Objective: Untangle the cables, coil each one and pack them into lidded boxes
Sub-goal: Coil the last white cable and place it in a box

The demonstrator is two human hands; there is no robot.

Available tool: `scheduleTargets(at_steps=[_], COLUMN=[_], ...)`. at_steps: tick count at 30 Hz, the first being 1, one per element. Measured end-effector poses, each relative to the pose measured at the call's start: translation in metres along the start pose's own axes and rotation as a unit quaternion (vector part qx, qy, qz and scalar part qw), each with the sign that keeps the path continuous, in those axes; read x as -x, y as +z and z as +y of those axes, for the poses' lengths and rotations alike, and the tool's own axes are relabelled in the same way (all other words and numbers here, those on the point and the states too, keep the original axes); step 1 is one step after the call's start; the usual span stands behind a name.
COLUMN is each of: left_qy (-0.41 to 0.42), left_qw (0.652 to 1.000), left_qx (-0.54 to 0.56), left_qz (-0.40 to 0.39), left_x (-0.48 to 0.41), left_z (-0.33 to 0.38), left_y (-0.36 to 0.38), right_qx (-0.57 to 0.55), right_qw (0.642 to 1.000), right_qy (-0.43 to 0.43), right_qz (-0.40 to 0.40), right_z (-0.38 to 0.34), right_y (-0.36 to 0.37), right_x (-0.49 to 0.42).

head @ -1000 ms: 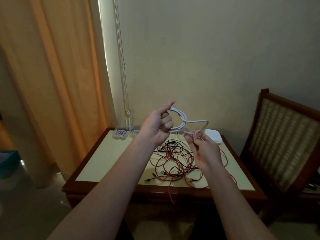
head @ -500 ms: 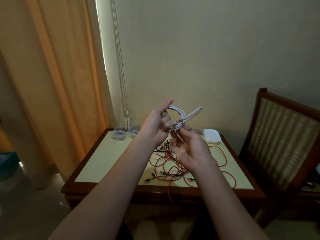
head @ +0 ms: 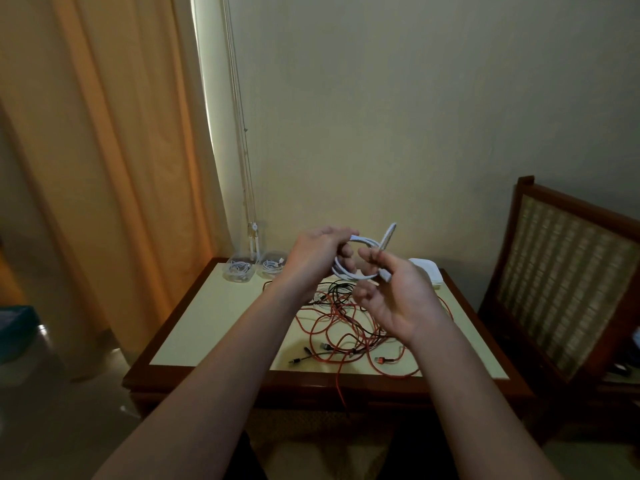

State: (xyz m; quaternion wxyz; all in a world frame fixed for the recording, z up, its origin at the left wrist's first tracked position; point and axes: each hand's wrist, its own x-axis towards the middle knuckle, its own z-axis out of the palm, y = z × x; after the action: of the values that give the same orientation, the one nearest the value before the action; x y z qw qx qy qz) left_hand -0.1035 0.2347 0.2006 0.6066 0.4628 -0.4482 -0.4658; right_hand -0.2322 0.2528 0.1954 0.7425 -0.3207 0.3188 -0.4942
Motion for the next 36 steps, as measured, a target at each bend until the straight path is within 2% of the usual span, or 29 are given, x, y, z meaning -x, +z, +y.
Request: scheduleTargets(at_steps=[3,6,8,11,13,18,23,25,28,30,33,36], left_qy=[-0.086,-0.195,-0.220,-0.210,-0.209,-0.187,-0.164,-0.148,-0.140,-0.136,-0.135,-0.146], left_qw=[0.994,0.963,0.949,0.948,0.942,0.946,0.942,0.939,0.939,0.944,0.946,0.933], left_qx=[0.047,0.168,0.208,0.229,0.256,0.264,0.292,0.309,0.311,0.300,0.293,0.328], left_qz=[-0.048,-0.081,-0.084,-0.065,-0.050,-0.019,0.007,0.023,0.031,0.027,0.022,0.022], left_x=[-0.001,-0.001,-0.002,-0.002,-0.002,-0.005,-0.008,-0.013,-0.015,-0.014,-0.015,-0.017], left_z=[0.003,0.006,0.006,0.005,0.005,0.003,0.007,0.013,0.021,0.021,0.018,0.015], left_y=[-0.003,-0.005,-0.005,-0.004,-0.004,-0.008,-0.014,-0.024,-0.037,-0.039,-0.037,-0.042], right_qx=[0.044,0.083,0.090,0.109,0.165,0.335,0.377,0.424,0.528,0.567,0.567,0.572], right_qw=[0.999,0.996,0.994,0.992,0.983,0.933,0.913,0.889,0.822,0.790,0.785,0.777], right_qy=[0.023,0.015,0.007,-0.022,-0.052,-0.124,-0.147,-0.167,-0.211,-0.233,-0.249,-0.263], right_qz=[-0.022,-0.042,-0.054,-0.059,-0.054,-0.042,-0.050,-0.049,-0.038,-0.020,0.001,0.009], right_z=[-0.005,-0.003,-0.001,0.003,0.005,0.005,0.004,0.005,0.011,0.017,0.026,0.033], right_y=[-0.009,-0.013,-0.016,-0.022,-0.025,-0.034,-0.044,-0.057,-0.084,-0.097,-0.110,-0.119], right_x=[-0.003,-0.004,-0.006,-0.007,-0.005,-0.005,-0.002,0.001,-0.002,-0.008,-0.016,-0.021])
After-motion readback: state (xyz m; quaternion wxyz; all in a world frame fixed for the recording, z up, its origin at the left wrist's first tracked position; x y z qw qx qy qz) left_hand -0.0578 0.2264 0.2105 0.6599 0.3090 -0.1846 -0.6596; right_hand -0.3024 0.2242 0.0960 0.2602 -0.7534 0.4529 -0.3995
